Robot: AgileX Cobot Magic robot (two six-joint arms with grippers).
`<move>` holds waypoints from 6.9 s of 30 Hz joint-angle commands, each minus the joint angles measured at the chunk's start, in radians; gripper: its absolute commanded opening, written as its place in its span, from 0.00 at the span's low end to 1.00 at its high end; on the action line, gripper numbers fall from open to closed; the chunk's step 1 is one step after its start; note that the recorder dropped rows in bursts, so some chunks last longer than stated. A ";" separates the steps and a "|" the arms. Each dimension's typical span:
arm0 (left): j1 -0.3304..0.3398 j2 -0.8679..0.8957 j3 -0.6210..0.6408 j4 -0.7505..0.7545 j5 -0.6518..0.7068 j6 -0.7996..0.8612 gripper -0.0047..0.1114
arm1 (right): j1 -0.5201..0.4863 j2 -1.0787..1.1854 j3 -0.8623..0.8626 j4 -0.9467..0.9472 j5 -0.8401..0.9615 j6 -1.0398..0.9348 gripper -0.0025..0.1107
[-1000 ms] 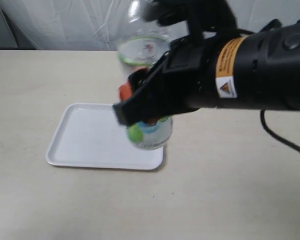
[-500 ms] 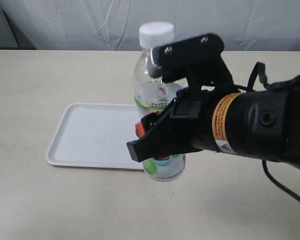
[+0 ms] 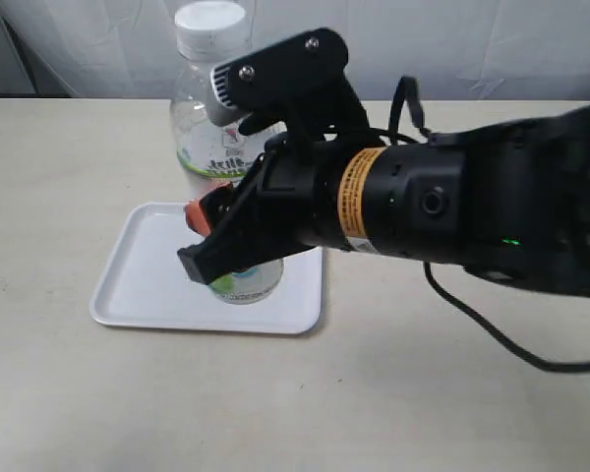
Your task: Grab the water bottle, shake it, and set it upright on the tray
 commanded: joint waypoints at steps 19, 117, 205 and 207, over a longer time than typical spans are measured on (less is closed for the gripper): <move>0.000 -0.005 0.004 -0.003 -0.009 -0.003 0.04 | -0.168 0.469 -0.054 0.605 -0.730 -0.865 0.01; 0.000 -0.005 0.004 -0.003 -0.009 -0.003 0.04 | -0.166 -0.727 0.105 0.636 1.031 -0.337 0.01; 0.000 -0.005 0.004 -0.003 -0.009 -0.003 0.04 | -1.087 -1.422 0.867 0.872 0.033 -0.387 0.01; 0.000 -0.005 0.004 -0.003 -0.009 -0.003 0.04 | -1.087 -1.422 0.867 0.872 0.033 -0.387 0.01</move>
